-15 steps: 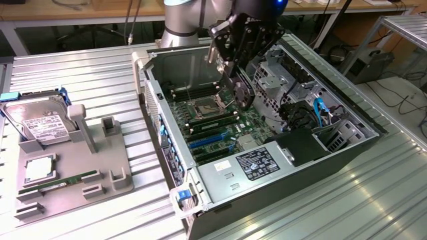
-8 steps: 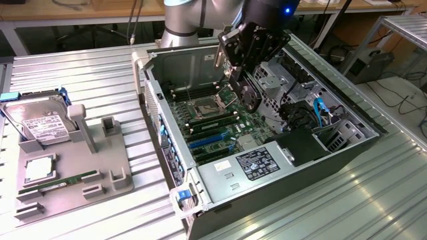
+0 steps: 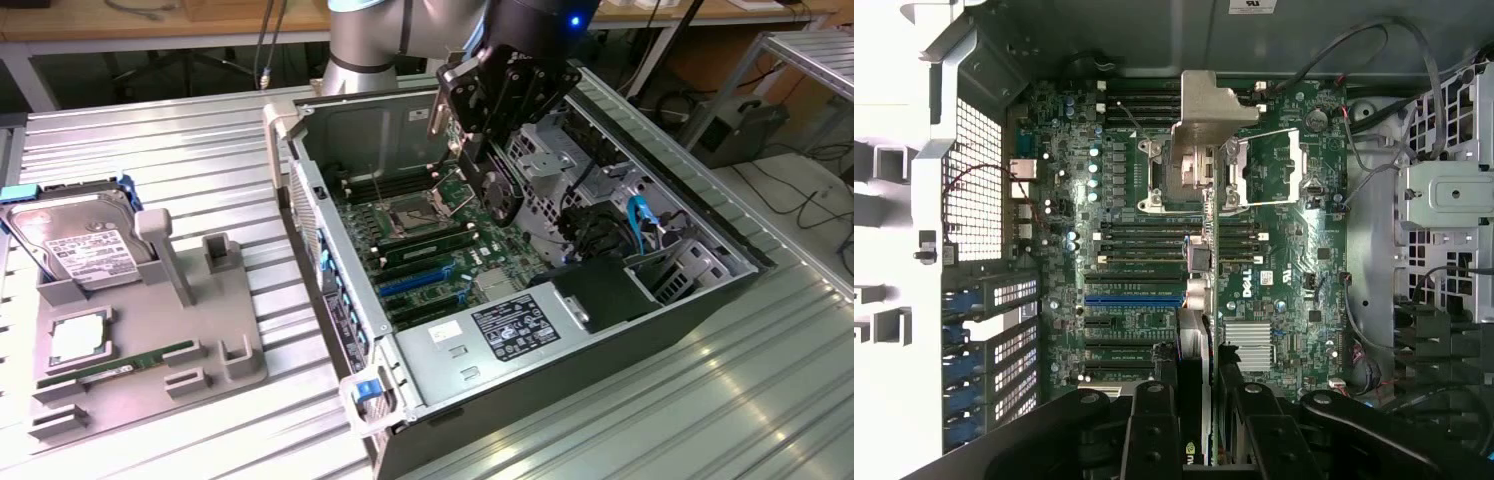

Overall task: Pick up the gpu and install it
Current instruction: 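Insert the gpu into the slot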

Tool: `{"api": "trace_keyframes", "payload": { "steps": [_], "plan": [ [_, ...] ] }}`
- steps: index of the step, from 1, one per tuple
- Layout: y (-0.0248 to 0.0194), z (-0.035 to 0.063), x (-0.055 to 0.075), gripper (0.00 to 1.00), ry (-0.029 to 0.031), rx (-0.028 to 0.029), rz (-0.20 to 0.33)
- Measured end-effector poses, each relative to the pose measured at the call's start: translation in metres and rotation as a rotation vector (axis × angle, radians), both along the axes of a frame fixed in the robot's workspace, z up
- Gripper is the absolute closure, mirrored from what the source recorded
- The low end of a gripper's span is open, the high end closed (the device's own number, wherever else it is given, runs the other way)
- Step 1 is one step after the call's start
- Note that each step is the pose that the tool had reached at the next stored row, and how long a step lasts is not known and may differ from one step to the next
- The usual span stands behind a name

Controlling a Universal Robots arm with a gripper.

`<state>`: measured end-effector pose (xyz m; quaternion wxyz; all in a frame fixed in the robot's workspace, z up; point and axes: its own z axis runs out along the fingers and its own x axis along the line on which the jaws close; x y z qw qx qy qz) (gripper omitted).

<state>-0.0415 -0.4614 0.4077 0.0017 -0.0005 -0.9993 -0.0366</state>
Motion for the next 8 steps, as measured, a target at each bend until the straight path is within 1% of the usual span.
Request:
{"api": "trace_keyframes", "payload": {
  "steps": [5, 7, 8],
  "plan": [
    [0.0000, 0.0000, 0.0000, 0.74, -0.0006, 0.0000, 0.002],
    [0.0000, -0.0002, -0.0001, 0.74, -0.0012, 0.0000, 0.036],
    [0.0000, -0.0003, 0.0000, 0.74, -0.0012, 0.0001, 0.075]
  ]
}}
